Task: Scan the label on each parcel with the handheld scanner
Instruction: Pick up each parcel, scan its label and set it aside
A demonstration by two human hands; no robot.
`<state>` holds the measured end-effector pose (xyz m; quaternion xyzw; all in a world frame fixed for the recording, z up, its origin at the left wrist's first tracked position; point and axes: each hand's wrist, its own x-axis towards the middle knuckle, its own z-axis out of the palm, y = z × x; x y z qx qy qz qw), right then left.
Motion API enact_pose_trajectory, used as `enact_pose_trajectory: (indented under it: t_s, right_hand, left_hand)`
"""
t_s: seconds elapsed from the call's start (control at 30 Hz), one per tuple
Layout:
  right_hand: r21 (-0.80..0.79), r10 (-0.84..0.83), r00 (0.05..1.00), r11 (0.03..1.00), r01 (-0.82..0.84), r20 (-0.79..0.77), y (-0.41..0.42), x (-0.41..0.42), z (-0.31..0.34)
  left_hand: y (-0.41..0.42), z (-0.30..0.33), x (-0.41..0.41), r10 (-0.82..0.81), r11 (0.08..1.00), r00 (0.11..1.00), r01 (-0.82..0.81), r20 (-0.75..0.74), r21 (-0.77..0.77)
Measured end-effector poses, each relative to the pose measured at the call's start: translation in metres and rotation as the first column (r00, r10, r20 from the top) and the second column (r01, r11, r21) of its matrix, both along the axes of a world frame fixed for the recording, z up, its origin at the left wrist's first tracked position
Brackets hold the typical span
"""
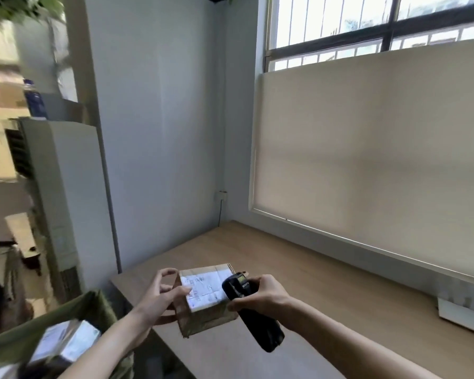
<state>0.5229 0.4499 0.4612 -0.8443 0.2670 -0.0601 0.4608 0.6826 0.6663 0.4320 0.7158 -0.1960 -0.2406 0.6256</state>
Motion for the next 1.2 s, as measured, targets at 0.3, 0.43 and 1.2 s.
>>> enact_pose_trajectory:
  t_s: [0.3,0.43,1.2]
  right_hand:
    - [-0.074,0.147,0.988,0.987,-0.144,0.042,0.119,0.170,-0.044]
    - [0.026,0.266,0.964,0.964,-0.266,0.008,0.166,0.246,-0.074]
    - [0.194,0.574,0.802,0.816,-0.544,-0.166,0.316,0.555,-0.269]
  left_hand:
    - [0.131,-0.055,0.103,0.358,0.929,0.925,-0.366,-0.124,-0.046]
    - [0.182,-0.080,0.146,0.434,0.897,0.882,-0.443,-0.182,-0.010]
    - [0.324,-0.250,0.363,0.752,0.655,0.618,-0.659,-0.232,0.370]
